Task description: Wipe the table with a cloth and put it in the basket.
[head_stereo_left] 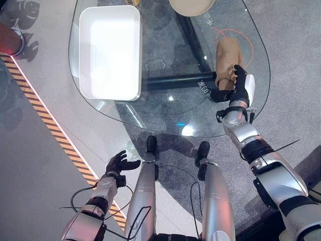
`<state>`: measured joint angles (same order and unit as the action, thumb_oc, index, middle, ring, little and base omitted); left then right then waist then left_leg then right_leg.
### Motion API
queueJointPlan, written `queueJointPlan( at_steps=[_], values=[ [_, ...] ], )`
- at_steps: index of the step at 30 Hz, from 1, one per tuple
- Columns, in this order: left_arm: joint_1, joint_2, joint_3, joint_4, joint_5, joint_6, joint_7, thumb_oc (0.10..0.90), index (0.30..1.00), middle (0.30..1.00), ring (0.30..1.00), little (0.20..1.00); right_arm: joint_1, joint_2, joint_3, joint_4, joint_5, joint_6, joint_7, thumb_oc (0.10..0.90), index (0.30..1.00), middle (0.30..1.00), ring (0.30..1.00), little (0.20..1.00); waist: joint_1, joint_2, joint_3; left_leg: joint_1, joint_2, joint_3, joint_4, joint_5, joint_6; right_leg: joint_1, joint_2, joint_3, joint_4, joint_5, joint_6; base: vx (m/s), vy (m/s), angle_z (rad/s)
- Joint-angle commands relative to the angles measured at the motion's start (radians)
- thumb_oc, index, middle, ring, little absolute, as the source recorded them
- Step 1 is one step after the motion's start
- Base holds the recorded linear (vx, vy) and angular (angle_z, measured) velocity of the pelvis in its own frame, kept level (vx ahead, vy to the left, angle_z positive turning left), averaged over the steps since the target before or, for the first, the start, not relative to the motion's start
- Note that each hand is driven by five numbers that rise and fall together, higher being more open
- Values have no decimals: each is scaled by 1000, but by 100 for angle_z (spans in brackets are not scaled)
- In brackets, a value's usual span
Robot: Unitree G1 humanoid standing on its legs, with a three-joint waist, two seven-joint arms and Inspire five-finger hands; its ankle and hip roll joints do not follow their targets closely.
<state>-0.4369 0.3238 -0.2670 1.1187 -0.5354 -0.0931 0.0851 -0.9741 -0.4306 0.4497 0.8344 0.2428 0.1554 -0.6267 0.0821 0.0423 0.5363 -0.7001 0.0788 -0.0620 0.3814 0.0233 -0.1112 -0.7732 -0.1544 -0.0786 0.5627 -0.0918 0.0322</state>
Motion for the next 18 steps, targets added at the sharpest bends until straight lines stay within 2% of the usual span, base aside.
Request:
queueJointPlan(
  at_steps=[1, 11, 18],
  values=[
    [22, -6, -23, -4, -15, 4, 40, 800, 900, 900, 900, 900, -123, -60, 21, -19, -39, -25, -42, 800, 900, 900, 900, 900, 5, 45, -16, -19, -82, 47, 44, -25, 77, 53, 50, -51, -73, 11, -43, 0, 0, 0],
    [17, -19, -45, -4, -18, 1, 42, 800, 900, 900, 900, 900, -210, -66, 49, 66, -83, -33, -80, 800, 900, 900, 900, 900, 25, 63, -16, -34, -85, 50, 47, -25, 81, 31, 41, -66, -60, 12, -40, 8, 4, 2],
    [12, -15, -51, -7, -15, 10, 34, 800, 900, 900, 900, 900, -230, -65, 64, 89, -96, 6, -85, 800, 900, 900, 900, 900, 33, 72, -16, -55, -87, 49, 61, -28, 85, 3, 35, -73, -38, 9, -40, 21, 0, 8]
  ],
)
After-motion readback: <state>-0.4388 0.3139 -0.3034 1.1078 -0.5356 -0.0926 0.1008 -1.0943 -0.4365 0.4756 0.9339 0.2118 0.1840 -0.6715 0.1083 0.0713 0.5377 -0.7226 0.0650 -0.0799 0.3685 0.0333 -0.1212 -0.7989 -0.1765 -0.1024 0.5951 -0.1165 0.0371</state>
